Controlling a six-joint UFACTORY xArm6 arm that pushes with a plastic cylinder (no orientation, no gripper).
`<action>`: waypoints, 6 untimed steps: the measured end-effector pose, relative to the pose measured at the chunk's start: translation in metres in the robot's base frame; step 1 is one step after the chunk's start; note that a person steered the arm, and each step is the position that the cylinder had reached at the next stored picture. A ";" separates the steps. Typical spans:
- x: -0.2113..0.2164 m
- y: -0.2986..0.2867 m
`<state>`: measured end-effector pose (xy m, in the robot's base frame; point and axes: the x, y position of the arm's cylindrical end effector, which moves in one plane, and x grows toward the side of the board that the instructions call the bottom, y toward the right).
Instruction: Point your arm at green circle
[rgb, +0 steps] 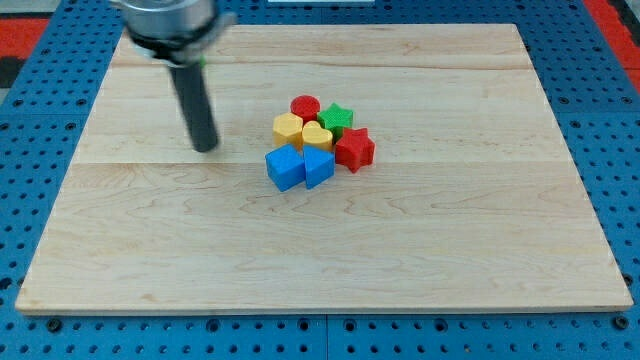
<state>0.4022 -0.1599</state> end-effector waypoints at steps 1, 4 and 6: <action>-0.064 -0.009; -0.204 0.026; -0.149 -0.066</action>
